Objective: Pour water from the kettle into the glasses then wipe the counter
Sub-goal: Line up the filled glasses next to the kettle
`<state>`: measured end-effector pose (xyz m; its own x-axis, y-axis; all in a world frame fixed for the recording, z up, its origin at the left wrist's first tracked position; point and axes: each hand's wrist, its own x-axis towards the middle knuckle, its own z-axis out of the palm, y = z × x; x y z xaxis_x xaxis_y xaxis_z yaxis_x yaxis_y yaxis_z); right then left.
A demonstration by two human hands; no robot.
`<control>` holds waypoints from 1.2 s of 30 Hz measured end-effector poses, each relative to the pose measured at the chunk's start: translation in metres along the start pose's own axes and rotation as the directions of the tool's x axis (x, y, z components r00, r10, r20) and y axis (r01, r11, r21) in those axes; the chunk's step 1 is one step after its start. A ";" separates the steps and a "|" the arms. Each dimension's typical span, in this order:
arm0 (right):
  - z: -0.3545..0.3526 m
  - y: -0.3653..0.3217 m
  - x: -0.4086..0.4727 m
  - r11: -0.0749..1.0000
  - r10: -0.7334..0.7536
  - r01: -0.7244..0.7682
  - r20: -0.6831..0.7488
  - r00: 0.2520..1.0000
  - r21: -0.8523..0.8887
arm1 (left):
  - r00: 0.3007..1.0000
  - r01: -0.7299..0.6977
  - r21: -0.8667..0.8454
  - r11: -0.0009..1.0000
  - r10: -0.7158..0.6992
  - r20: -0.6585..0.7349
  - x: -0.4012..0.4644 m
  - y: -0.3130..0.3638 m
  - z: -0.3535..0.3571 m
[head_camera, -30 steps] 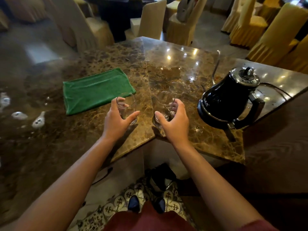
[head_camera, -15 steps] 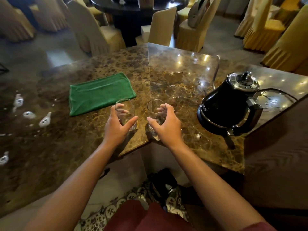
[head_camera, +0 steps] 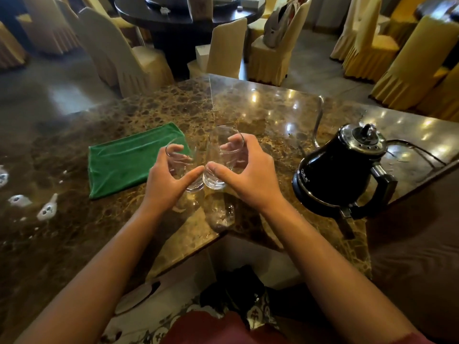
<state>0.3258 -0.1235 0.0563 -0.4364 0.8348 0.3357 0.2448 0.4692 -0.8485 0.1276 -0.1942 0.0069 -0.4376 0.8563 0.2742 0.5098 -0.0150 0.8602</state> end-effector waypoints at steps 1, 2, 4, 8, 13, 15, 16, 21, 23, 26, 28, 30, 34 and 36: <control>-0.003 -0.003 0.009 1.000 -0.015 0.015 -0.009 1.000 0.001 | 1.000 -0.010 -0.010 1.000 0.010 0.009 0.010 0.002 -0.001; -0.005 -0.005 0.018 1.000 -0.022 0.022 -0.020 1.000 0.000 | 1.000 -0.020 -0.015 1.000 0.020 0.017 0.020 0.004 -0.001; -0.009 -0.006 0.037 1.000 -0.020 0.020 -0.046 0.999 -0.011 | 0.998 -0.046 -0.022 0.999 0.047 0.034 0.040 0.005 -0.001; -0.016 0.002 0.071 1.000 0.000 -0.001 -0.087 0.996 -0.009 | 0.994 -0.080 -0.035 0.996 0.083 0.074 0.079 0.002 0.001; -0.029 0.026 0.119 0.979 0.184 -0.182 -0.011 0.983 0.094 | 0.990 -0.088 0.028 0.996 0.085 0.113 0.124 -0.005 0.012; -0.034 0.038 0.135 0.966 0.225 -0.224 0.005 0.974 0.131 | 0.987 -0.069 0.050 0.996 0.062 0.146 0.140 -0.011 0.019; -0.035 0.046 0.142 0.958 0.246 -0.245 0.009 0.969 0.150 | 0.986 -0.059 0.045 0.997 0.051 0.161 0.147 -0.014 0.023; -0.026 0.087 0.163 0.932 0.322 -0.326 0.048 0.946 0.157 | 0.978 -0.037 0.056 0.998 0.025 0.206 0.169 -0.029 0.042; -0.017 0.102 0.167 0.920 0.357 -0.364 0.071 0.931 0.146 | 0.978 -0.032 0.069 0.997 0.017 0.208 0.176 -0.036 0.049; -0.009 0.115 0.162 0.906 0.384 -0.394 0.091 0.919 0.155 | 0.980 -0.034 0.077 0.996 0.018 0.199 0.179 -0.043 0.054; -0.006 0.119 0.159 0.904 0.390 -0.400 0.095 0.916 0.148 | 0.981 -0.042 0.085 0.996 0.025 0.195 0.179 -0.045 0.057; -0.002 0.121 0.157 0.901 0.395 -0.406 0.098 0.913 0.152 | 0.981 -0.044 0.090 0.995 0.026 0.193 0.179 -0.049 0.057; 0.001 0.127 0.155 0.892 0.404 -0.419 0.117 0.907 0.169 | 0.977 -0.043 0.103 0.994 0.021 0.212 0.180 -0.054 0.059; 0.002 0.129 0.154 0.891 0.403 -0.419 0.119 0.907 0.173 | 0.976 -0.044 0.107 0.993 0.020 0.215 0.180 -0.054 0.060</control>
<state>0.2883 0.0655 -0.0024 -0.4006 0.9122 -0.0860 0.2507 0.0189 -0.9679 0.0663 -0.0083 -0.0161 -0.2574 0.9470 0.1922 0.6051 0.0029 0.7961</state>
